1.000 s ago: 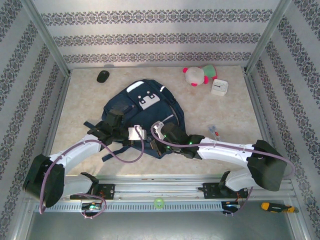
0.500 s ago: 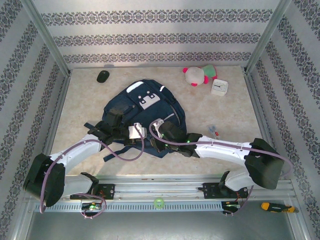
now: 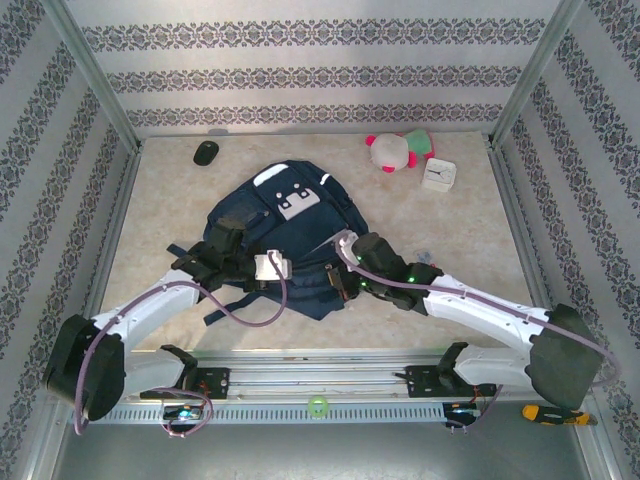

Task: Pack the student bag

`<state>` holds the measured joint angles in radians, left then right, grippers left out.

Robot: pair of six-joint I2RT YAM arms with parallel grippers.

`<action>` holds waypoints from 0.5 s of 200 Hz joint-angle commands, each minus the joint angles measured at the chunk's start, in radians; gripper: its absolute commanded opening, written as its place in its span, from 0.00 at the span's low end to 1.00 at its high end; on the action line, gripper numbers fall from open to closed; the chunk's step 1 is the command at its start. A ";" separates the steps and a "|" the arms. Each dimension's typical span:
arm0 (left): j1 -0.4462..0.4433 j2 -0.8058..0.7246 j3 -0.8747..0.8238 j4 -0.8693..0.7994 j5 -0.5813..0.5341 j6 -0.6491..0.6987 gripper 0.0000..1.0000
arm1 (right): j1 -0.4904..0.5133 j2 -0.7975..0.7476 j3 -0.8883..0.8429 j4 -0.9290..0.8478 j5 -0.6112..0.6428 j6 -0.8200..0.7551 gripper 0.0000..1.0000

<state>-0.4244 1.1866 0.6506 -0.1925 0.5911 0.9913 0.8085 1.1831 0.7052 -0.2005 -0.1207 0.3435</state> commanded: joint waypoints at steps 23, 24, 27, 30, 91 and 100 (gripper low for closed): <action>0.026 -0.035 -0.006 -0.165 -0.080 -0.034 0.01 | -0.022 0.018 -0.002 0.016 -0.092 -0.033 0.00; 0.025 -0.036 -0.005 -0.163 -0.079 -0.042 0.02 | -0.021 0.019 -0.002 0.017 -0.093 -0.031 0.00; 0.024 -0.041 -0.006 -0.157 -0.077 -0.066 0.04 | -0.018 0.025 0.001 0.023 -0.094 -0.029 0.00; 0.025 -0.047 -0.006 -0.149 -0.075 -0.108 0.07 | -0.013 0.031 0.004 0.023 -0.092 -0.028 0.00; 0.024 -0.332 -0.140 0.067 -0.300 -1.310 0.60 | 0.059 0.098 0.022 0.058 0.008 0.005 0.00; 0.023 -0.365 -0.146 0.025 -0.389 -1.447 0.59 | 0.068 0.095 0.026 0.055 0.028 -0.007 0.00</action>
<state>-0.4110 0.9009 0.5331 -0.1932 0.4301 0.1310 0.8570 1.2743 0.7029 -0.1726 -0.1528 0.3420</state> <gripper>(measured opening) 0.602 0.042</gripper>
